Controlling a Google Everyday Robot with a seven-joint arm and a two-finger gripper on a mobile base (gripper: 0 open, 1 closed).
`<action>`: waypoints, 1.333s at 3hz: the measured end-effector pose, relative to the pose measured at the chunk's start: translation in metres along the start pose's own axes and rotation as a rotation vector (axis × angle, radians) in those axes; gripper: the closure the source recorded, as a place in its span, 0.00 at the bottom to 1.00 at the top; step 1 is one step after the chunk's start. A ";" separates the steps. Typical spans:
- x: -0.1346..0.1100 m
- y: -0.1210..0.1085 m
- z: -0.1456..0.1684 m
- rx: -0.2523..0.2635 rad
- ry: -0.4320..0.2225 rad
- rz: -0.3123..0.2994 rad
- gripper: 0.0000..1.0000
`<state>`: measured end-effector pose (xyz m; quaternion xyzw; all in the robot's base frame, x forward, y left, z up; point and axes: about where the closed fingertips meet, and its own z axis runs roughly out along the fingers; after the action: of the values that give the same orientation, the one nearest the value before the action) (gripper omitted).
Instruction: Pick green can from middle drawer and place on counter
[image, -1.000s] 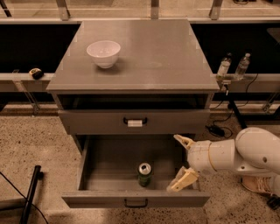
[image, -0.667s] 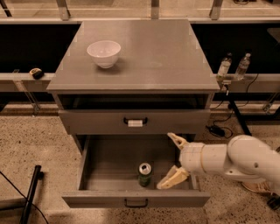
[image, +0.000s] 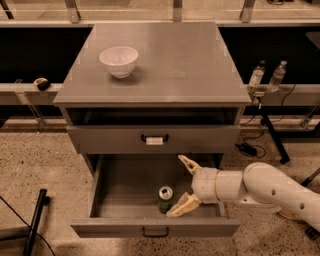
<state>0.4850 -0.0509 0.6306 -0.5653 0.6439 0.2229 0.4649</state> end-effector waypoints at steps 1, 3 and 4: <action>0.013 0.003 0.017 -0.054 0.000 0.025 0.00; 0.079 0.017 0.085 -0.211 0.042 0.078 0.00; 0.095 0.022 0.100 -0.234 0.028 0.102 0.00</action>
Offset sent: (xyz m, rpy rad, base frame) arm 0.0215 0.0414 -0.1210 -0.0416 0.2085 0.1735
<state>0.5063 -0.0133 0.4976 -0.5852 0.6480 0.3117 0.3748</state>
